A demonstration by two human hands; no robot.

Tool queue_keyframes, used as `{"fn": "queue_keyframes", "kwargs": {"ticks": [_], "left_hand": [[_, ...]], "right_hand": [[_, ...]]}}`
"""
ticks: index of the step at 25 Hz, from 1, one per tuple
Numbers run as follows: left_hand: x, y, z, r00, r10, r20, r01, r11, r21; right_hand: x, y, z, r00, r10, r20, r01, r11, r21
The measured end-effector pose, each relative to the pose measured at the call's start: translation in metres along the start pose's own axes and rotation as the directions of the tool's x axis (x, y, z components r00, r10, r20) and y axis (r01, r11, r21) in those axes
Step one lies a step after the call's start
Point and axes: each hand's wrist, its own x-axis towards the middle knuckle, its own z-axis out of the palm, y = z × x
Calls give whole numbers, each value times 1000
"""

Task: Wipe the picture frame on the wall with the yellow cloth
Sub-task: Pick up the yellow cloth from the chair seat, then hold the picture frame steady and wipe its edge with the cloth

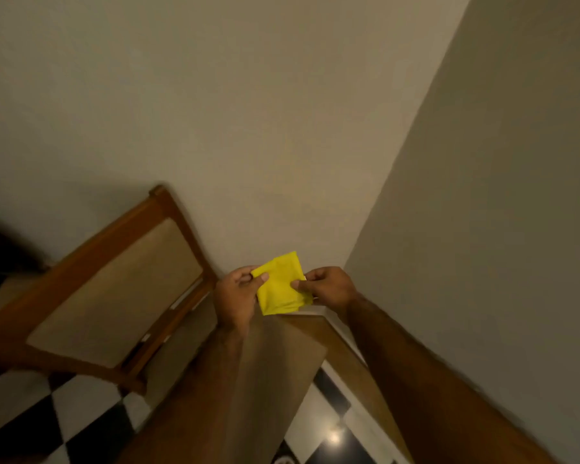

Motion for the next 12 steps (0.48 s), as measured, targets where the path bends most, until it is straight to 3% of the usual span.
{"fn": "queue_keyframes", "kwargs": {"ticks": [6,12], "left_hand": [[-59,170,71,944,321,81,-310,942,-129],[-142,318,125,824,550,136,-511,825,-240]], "right_hand": [[-108,-104,-125,954,-211,-213,226,973,48],[-218,-183,-231,810,-417,-411,413,905,-105]]}}
